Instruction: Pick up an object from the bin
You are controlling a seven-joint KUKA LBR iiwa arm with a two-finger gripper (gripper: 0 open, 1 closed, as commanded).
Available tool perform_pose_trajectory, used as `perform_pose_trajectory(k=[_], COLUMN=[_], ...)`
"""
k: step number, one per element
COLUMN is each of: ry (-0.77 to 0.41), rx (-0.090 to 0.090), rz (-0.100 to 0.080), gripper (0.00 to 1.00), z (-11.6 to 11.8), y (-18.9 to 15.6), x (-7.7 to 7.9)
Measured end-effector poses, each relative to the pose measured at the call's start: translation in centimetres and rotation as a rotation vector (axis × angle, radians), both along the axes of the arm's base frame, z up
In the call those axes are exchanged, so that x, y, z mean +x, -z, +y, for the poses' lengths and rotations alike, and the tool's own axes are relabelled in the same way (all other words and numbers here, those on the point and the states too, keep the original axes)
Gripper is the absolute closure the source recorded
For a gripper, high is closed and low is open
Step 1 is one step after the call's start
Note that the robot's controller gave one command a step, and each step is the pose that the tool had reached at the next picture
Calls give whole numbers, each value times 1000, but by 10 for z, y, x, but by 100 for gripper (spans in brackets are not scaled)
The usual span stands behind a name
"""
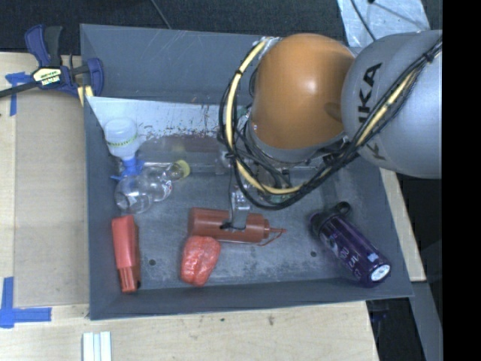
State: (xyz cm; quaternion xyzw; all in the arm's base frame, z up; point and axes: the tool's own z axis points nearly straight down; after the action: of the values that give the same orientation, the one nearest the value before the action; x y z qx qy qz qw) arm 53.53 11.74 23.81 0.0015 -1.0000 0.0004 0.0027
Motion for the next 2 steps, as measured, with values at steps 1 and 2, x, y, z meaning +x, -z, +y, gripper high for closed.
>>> perform_pose_trajectory(k=[1,2], ry=[3,-55], rx=[2,3], rz=[-8,-14], gripper=[0,0], z=[-1,-14], y=[-5,47], x=[1,6])
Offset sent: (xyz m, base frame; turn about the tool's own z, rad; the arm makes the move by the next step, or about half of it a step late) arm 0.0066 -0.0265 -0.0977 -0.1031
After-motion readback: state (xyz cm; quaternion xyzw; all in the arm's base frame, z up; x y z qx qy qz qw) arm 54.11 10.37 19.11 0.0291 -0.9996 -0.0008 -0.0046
